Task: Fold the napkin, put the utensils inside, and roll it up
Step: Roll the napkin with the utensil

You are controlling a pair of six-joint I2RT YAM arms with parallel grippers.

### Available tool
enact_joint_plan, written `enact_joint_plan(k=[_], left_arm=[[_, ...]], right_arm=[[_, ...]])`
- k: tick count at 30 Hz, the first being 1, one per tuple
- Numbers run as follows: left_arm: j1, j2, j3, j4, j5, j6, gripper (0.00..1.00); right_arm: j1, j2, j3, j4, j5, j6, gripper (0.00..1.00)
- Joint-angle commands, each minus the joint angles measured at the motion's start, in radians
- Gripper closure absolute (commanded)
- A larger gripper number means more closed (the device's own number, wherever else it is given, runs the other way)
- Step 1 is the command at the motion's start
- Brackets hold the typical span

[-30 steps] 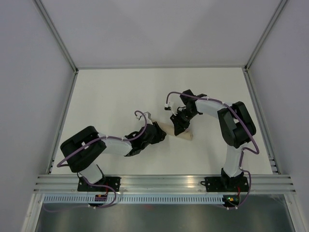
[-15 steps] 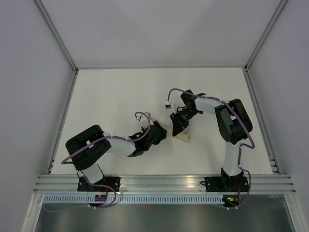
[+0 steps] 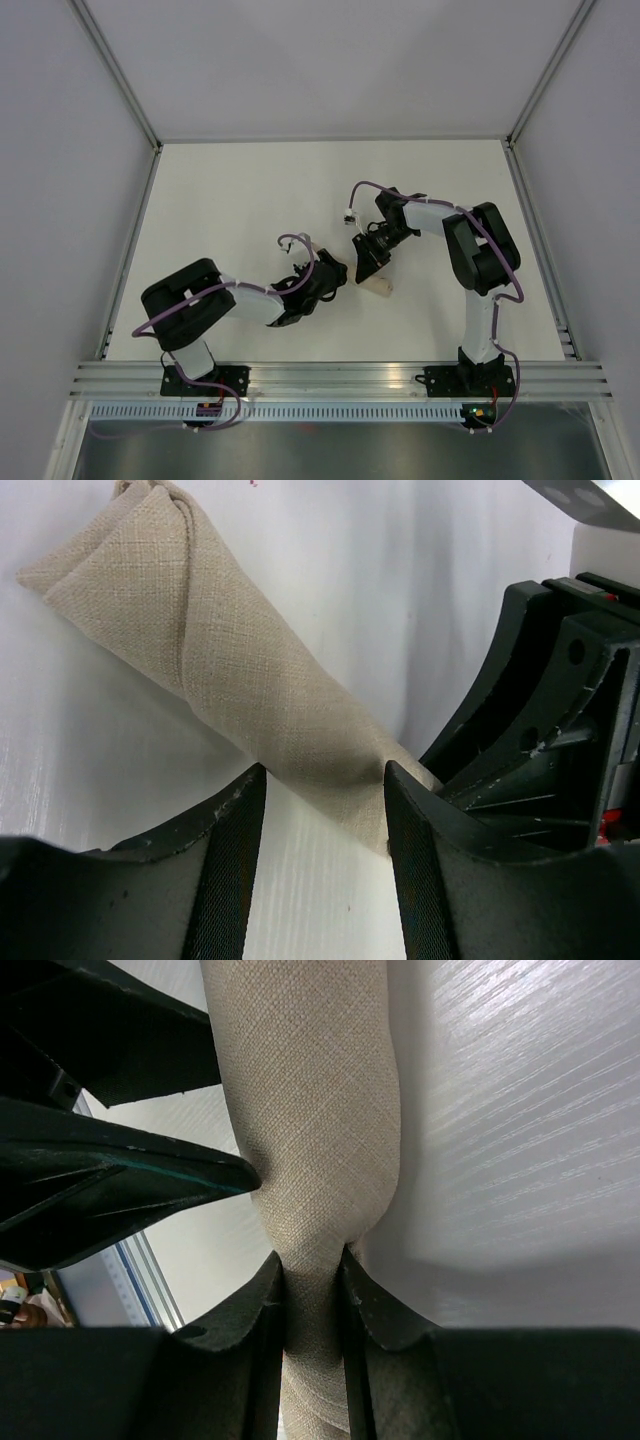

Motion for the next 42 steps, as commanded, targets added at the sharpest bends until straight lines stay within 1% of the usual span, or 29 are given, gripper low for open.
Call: enact_joint_plan(k=[1, 6, 9, 10, 12, 13, 15, 16, 17, 19, 20, 23, 24, 27, 35, 40, 42], left_arm=[[-0.010, 0.027, 0.019, 0.029, -0.059, -0.082, 0.44], [-0.010, 0.062, 0.056, 0.001, -0.056, -0.109, 0.44], [-0.009, 0.058, 0.082, -0.101, -0.070, -0.137, 0.45], [-0.009, 0.055, 0.084, -0.112, -0.075, -0.138, 0.46], [0.001, 0.043, 0.095, -0.155, -0.078, -0.137, 0.49], [0.008, 0.040, 0.101, -0.176, -0.072, -0.129, 0.52], [0.033, 0.036, 0.139, -0.238, -0.055, -0.085, 0.56], [0.042, 0.038, 0.151, -0.255, -0.023, -0.067, 0.58], [0.053, 0.043, 0.164, -0.265, -0.003, -0.048, 0.59], [0.091, 0.052, 0.193, -0.290, 0.074, 0.009, 0.59], [0.100, 0.064, 0.202, -0.310, 0.091, 0.021, 0.60], [0.139, 0.081, 0.227, -0.328, 0.165, 0.076, 0.60], [0.158, 0.085, 0.240, -0.332, 0.204, 0.105, 0.60], [0.185, 0.108, 0.291, -0.373, 0.260, 0.180, 0.61], [0.261, 0.159, 0.427, -0.468, 0.399, 0.406, 0.60], [0.320, 0.216, 0.503, -0.499, 0.537, 0.552, 0.60], [0.336, 0.237, 0.550, -0.551, 0.577, 0.625, 0.60]], right_arm=[[0.008, 0.063, -0.018, -0.008, 0.074, -0.005, 0.90], [0.006, 0.065, -0.018, -0.016, 0.057, -0.006, 0.90], [0.003, 0.060, -0.013, -0.022, 0.052, -0.011, 0.90], [0.003, 0.059, -0.013, -0.022, 0.052, -0.011, 0.90], [0.002, 0.049, -0.013, -0.022, 0.054, -0.017, 0.87], [0.003, 0.039, -0.015, -0.022, 0.058, -0.017, 0.84], [-0.003, 0.025, -0.013, -0.025, 0.061, -0.025, 0.74], [-0.003, 0.007, -0.011, -0.025, 0.064, -0.026, 0.69], [-0.005, -0.003, -0.011, -0.027, 0.066, -0.029, 0.60], [-0.008, -0.023, -0.008, -0.031, 0.072, -0.036, 0.52], [-0.012, -0.041, -0.004, -0.033, 0.075, -0.037, 0.45], [-0.020, -0.076, 0.001, -0.033, 0.084, -0.037, 0.37], [-0.023, -0.084, 0.001, -0.031, 0.087, -0.039, 0.36], [-0.040, -0.113, 0.004, -0.027, 0.086, -0.034, 0.33], [-0.106, -0.165, 0.022, -0.045, 0.078, -0.063, 0.32], [-0.152, -0.193, 0.022, -0.047, 0.081, -0.080, 0.32], [-0.164, -0.199, 0.024, -0.047, 0.081, -0.088, 0.32]])
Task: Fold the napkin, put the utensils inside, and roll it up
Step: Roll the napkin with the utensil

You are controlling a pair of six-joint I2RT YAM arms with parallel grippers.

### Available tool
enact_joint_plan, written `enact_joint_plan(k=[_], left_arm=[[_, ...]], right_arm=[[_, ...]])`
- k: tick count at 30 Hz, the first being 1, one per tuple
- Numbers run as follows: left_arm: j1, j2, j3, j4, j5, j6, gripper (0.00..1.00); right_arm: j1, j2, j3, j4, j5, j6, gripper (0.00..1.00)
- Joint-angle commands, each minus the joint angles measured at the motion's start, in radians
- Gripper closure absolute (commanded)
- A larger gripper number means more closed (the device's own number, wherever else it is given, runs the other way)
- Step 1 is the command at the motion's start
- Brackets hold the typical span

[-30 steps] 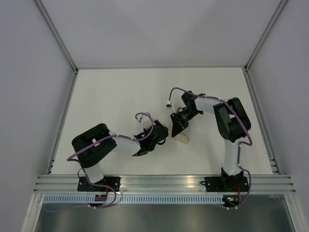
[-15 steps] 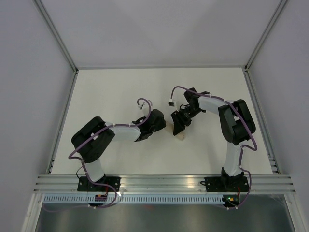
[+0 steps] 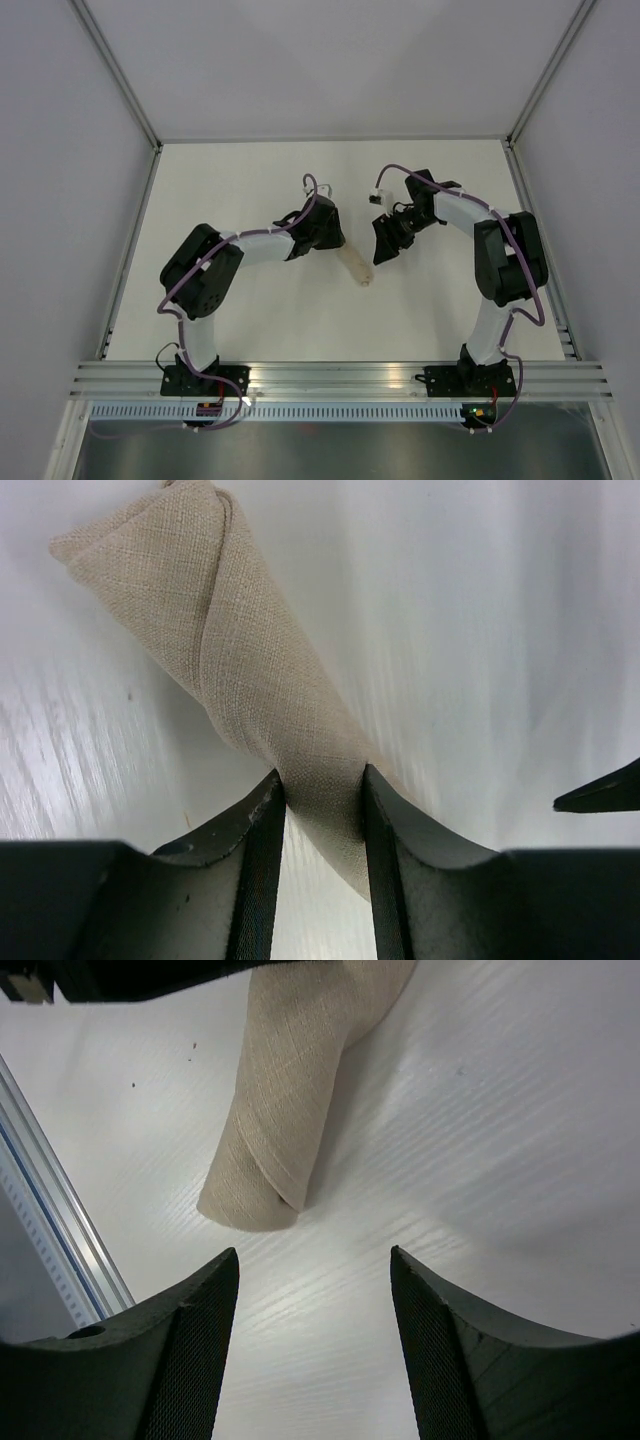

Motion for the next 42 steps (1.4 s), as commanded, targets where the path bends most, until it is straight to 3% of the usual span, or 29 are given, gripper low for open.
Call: enact_joint_plan(k=[1, 7, 19, 30, 42], left_arm=[[0.033, 0.063, 0.077, -0.104, 0.140, 0.211, 0.60], [0.067, 0.144, 0.220, -0.208, 0.240, 0.372, 0.59], [0.133, 0.325, 0.516, -0.446, 0.415, 0.521, 0.54], [0.143, 0.287, 0.550, -0.464, 0.444, 0.512, 0.44], [0.156, 0.212, 0.576, -0.447, 0.489, 0.489, 0.42]], right_arm=[[-0.029, -0.052, 0.023, -0.013, 0.007, -0.024, 0.32], [-0.064, -0.075, 0.022, -0.003, 0.020, -0.040, 0.32], [-0.106, -0.129, -0.024, 0.086, 0.036, -0.001, 0.31], [-0.129, -0.150, -0.037, 0.108, 0.037, -0.004, 0.31], [-0.146, -0.150, -0.038, 0.106, 0.025, -0.011, 0.30]])
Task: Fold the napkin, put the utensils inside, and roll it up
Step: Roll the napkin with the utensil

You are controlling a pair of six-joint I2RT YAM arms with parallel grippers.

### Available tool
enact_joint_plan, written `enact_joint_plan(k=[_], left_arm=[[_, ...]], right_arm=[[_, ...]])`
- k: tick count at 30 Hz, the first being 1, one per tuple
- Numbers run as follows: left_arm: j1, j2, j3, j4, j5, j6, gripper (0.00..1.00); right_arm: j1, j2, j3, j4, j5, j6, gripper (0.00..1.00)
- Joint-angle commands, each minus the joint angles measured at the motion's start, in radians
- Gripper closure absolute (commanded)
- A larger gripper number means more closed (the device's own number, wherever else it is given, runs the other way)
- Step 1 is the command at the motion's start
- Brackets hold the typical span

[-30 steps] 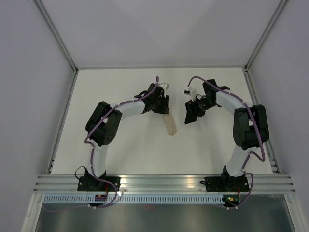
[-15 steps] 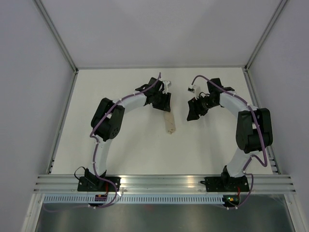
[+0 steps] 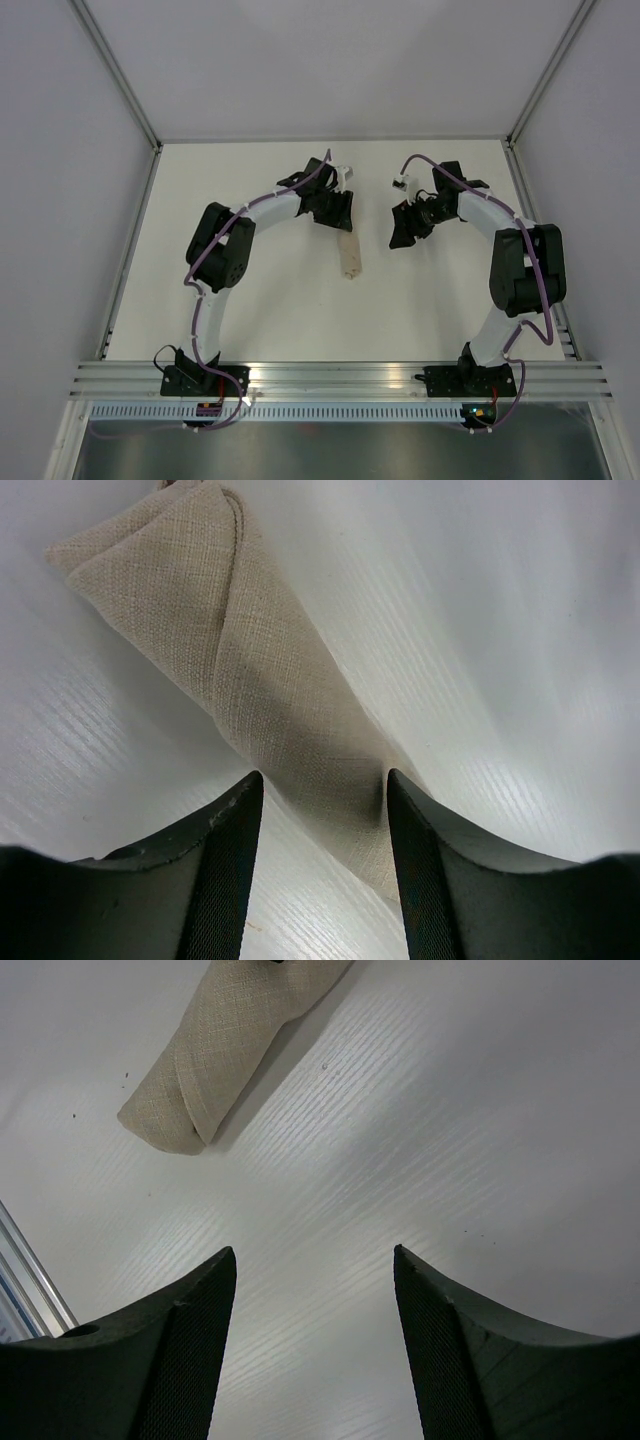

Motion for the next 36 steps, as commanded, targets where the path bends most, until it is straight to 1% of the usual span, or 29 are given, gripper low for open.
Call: enact_joint_plan(k=[1, 4, 9, 12, 15, 17, 19, 20, 22, 23, 26, 27, 30, 36], left_arm=[[0.012, -0.079, 0.050, -0.026, 0.052, 0.016, 0.42], [0.018, -0.089, 0.056, -0.026, 0.074, 0.010, 0.42], [0.041, -0.137, 0.027, -0.024, 0.051, -0.005, 0.42], [0.061, -0.194, -0.008, -0.024, 0.025, -0.019, 0.42], [0.075, -0.292, -0.060, -0.026, -0.023, -0.044, 0.42], [0.079, -0.385, -0.099, -0.024, -0.061, -0.061, 0.42], [0.082, -0.451, -0.168, -0.024, -0.109, -0.091, 0.42], [0.081, -0.534, -0.197, -0.023, -0.123, -0.101, 0.41], [0.081, -0.623, -0.300, -0.003, -0.156, -0.136, 0.41], [0.081, -0.707, -0.336, 0.006, -0.164, -0.147, 0.41], [0.081, -0.835, -0.515, 0.046, -0.176, -0.188, 0.40], [0.081, -0.911, -0.545, 0.052, -0.176, -0.202, 0.40], [0.081, -1.032, -0.640, 0.061, -0.184, -0.209, 0.39], [0.081, -1.158, -0.734, 0.061, -0.181, -0.211, 0.39]], right_arm=[[-0.009, -0.039, 0.001, 0.018, -0.016, 0.002, 0.30], [-0.012, -0.040, 0.001, 0.018, -0.016, -0.001, 0.30], [-0.023, -0.052, 0.007, 0.018, -0.017, -0.003, 0.29], [-0.034, -0.065, 0.008, 0.018, -0.025, -0.001, 0.29], [-0.046, -0.089, 0.004, 0.013, -0.034, -0.001, 0.29], [-0.057, -0.126, -0.002, 0.008, -0.043, 0.000, 0.29], [-0.077, -0.167, -0.004, -0.001, -0.043, 0.005, 0.28], [-0.083, -0.183, -0.002, -0.008, -0.043, 0.005, 0.28], [-0.104, -0.236, -0.004, -0.025, -0.046, 0.004, 0.27], [-0.123, -0.255, -0.006, -0.028, -0.046, 0.005, 0.26], [-0.187, -0.325, -0.006, -0.045, -0.042, 0.007, 0.26], [-0.195, -0.344, -0.007, -0.048, -0.046, 0.008, 0.26], [-0.228, -0.413, -0.028, -0.030, -0.040, 0.033, 0.24], [-0.253, -0.514, -0.075, 0.041, -0.033, 0.121, 0.21]])
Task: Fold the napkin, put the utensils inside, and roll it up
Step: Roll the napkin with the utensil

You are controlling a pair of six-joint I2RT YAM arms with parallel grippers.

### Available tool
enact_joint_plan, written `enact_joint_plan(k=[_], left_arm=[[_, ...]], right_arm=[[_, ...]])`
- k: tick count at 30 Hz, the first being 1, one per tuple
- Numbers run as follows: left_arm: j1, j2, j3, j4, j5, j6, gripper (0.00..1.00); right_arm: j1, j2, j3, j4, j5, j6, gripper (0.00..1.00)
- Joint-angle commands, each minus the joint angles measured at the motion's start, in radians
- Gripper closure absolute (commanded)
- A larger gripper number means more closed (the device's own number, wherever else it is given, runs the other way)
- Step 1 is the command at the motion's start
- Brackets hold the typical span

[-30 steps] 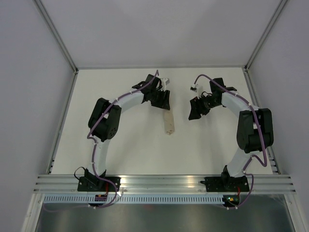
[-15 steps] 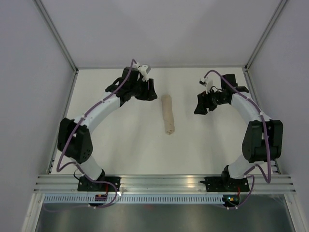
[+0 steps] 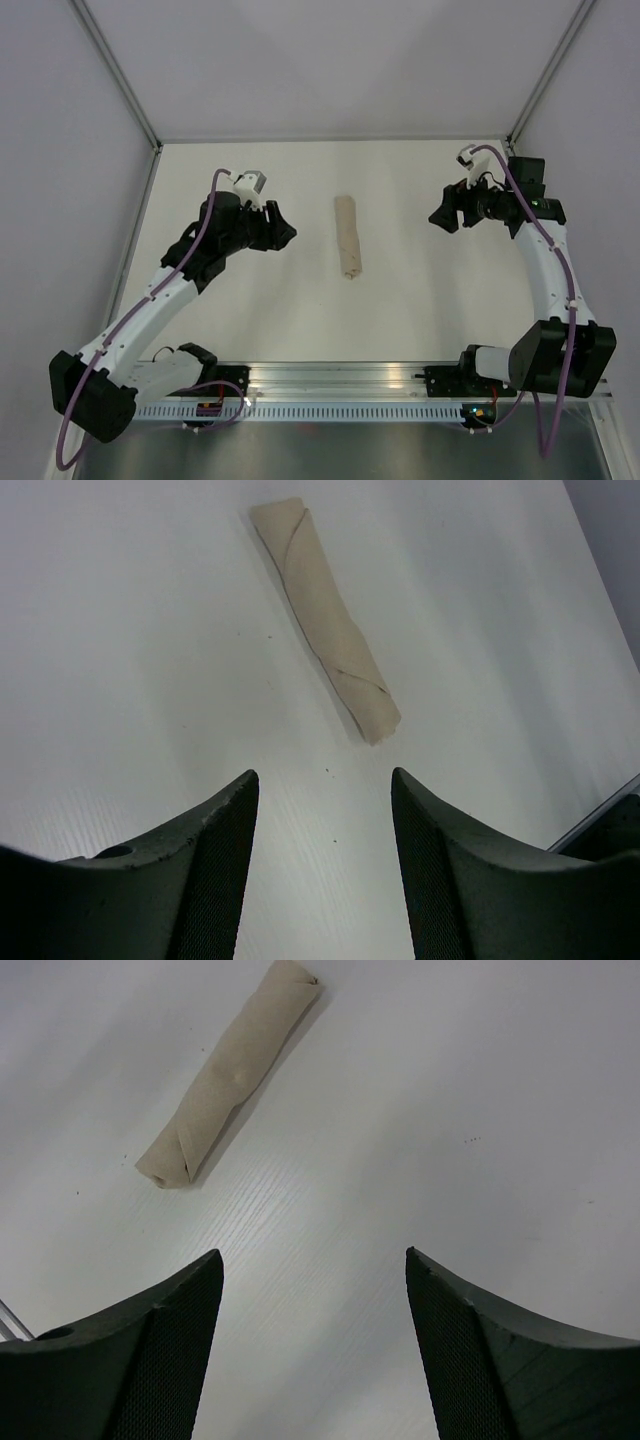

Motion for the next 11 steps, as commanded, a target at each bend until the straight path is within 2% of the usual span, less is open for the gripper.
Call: enact_joint_plan(k=[1, 9, 11], left_arm=[[-0.001, -0.055, -0.036, 0.024, -0.009, -0.047, 0.39], [-0.002, -0.085, -0.062, 0.021, -0.005, -0.036, 0.39], [-0.002, -0.080, -0.067, 0.022, -0.005, -0.036, 0.39]], right_arm=[[-0.006, -0.048, -0.028, 0.062, -0.005, 0.086, 0.21], [-0.023, -0.081, -0.048, 0.106, 0.029, 0.103, 0.20], [-0.026, -0.088, -0.054, 0.124, 0.032, 0.106, 0.16]])
